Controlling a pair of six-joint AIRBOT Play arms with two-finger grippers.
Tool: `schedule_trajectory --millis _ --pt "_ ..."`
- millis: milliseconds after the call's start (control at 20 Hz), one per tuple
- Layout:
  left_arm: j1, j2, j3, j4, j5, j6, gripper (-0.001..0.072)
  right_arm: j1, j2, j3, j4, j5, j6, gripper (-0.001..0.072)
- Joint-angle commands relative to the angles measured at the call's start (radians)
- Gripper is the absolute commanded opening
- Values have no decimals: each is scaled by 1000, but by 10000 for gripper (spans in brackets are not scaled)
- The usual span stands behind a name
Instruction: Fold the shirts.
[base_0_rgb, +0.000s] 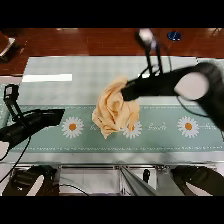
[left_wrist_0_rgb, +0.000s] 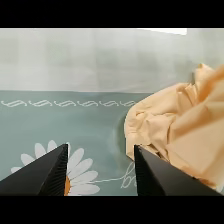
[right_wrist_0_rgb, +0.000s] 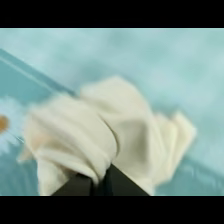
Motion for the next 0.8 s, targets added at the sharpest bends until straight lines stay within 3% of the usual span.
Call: schedule_trajectory --millis 0,50,100,150,200,350,550,650,750 --pt "1 -1 -7 -19 -13 -10 506 -14 -26 -284 -27 -83 188 26" --pt "1 -2 -17 -20 -13 -10 506 -14 -49 -306 12 -70 179 28" --pt "1 -10 -31 -32 -14 -10 507 -14 -77 -310 41 -49 163 91" --pt "1 -25 -45 -55 -19 -10 507 -14 -93 -309 48 -41 154 268" --pt "1 -51 -60 -90 -34 -10 507 -23 -99 -309 33 -40 152 397" --pt "1 -173 -79 -229 -167 10 507 -166 -59 -255 -24 52 152 408" --pt "1 -342 -80 -401 -288 177 507 -519 148 -267 -218 137 180 407" --pt "-7 -431 -80 -589 -260 298 507 -664 238 -389 -150 130 156 407" --pt "-75 -541 -80 -707 -184 346 507 -727 298 -545 27 94 69 406"
